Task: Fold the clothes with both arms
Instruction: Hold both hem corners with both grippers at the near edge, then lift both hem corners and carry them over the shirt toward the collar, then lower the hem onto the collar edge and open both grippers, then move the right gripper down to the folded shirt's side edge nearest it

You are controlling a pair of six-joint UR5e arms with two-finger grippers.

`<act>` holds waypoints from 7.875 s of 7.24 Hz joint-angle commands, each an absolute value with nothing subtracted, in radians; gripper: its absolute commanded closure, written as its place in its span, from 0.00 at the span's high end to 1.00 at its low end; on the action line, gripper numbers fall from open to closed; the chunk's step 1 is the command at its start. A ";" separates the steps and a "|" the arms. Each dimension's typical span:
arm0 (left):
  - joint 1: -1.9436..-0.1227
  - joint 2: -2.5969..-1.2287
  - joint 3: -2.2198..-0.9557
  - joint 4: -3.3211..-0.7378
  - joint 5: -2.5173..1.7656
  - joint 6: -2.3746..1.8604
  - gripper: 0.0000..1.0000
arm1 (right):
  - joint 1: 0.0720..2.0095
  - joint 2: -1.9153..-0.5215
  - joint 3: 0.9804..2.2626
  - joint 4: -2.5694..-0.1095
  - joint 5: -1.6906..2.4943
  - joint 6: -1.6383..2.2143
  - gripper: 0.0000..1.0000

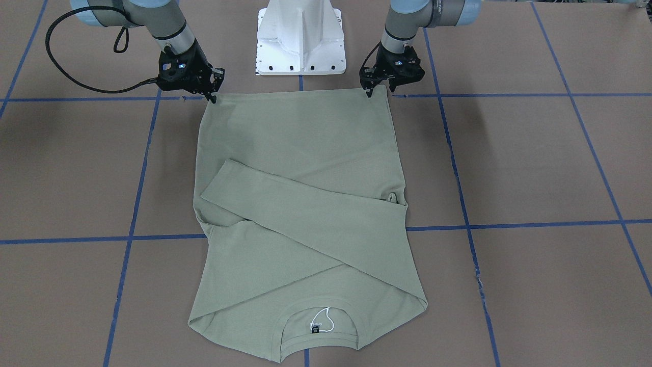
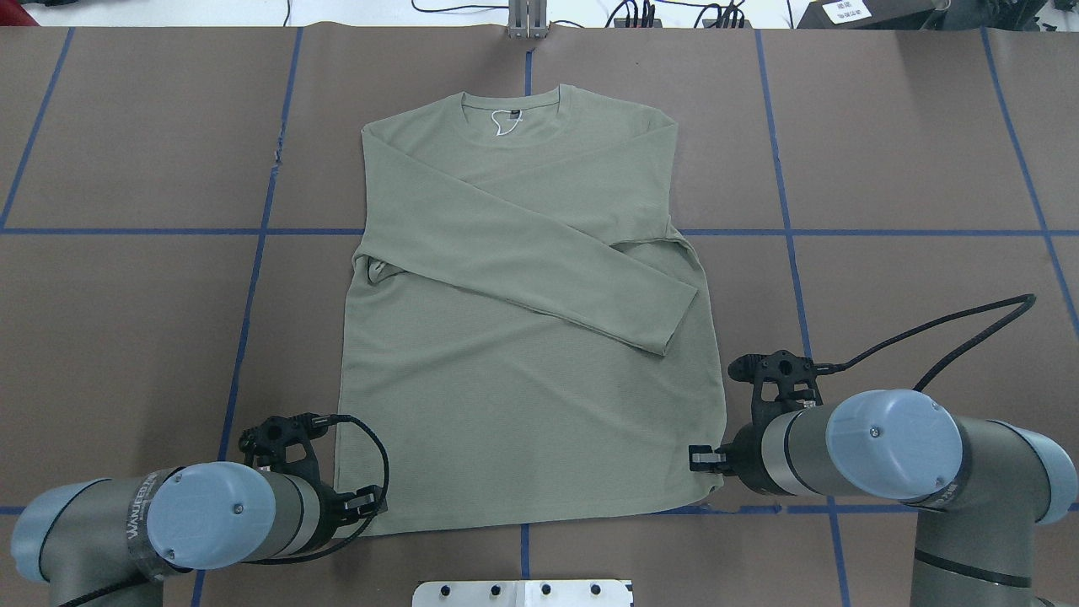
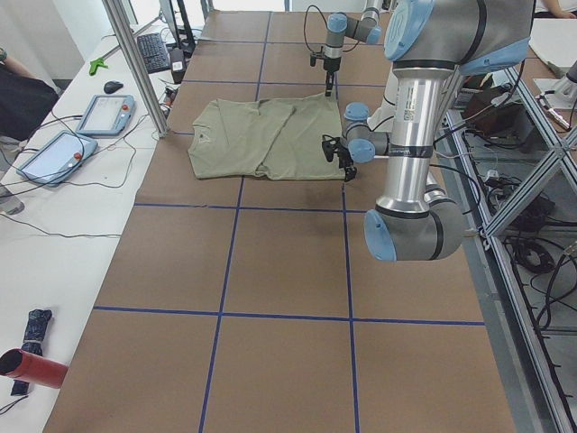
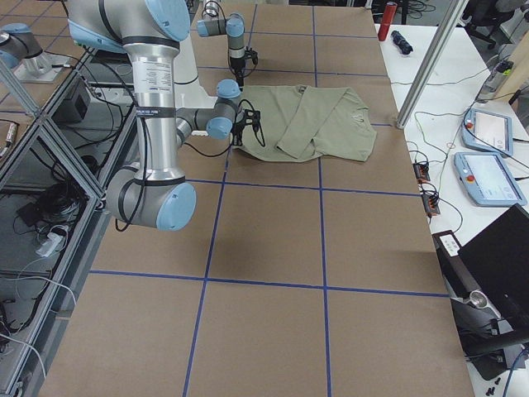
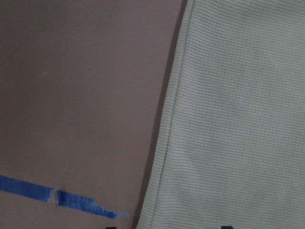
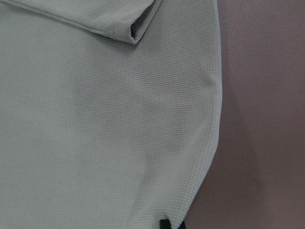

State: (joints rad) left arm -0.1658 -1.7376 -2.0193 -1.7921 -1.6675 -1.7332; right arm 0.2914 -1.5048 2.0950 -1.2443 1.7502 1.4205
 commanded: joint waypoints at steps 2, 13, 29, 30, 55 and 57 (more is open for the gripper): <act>-0.166 -1.740 -2.020 -1.786 -1.667 -1.733 0.57 | 0.291 -1.505 2.094 -1.246 1.750 1.420 0.00; -0.170 -1.730 -2.258 -1.603 -1.678 -1.727 0.00 | 0.356 -1.641 2.290 -1.243 1.899 1.420 0.00; -0.676 -2.001 -2.110 -1.447 -1.822 -1.378 0.00 | 0.810 -1.185 1.873 -1.236 2.070 1.344 0.00; -0.713 -2.028 -2.044 -1.469 -1.822 -1.359 0.00 | 0.834 -1.131 1.800 -1.236 2.063 1.339 0.00; -0.796 -2.178 -1.402 -2.039 -1.772 -1.345 0.99 | 0.885 -0.880 1.278 -1.111 1.977 1.336 1.00; -0.798 -2.187 -1.404 -2.039 -1.772 -1.348 0.99 | 0.859 -0.922 1.310 -0.995 1.989 1.331 1.00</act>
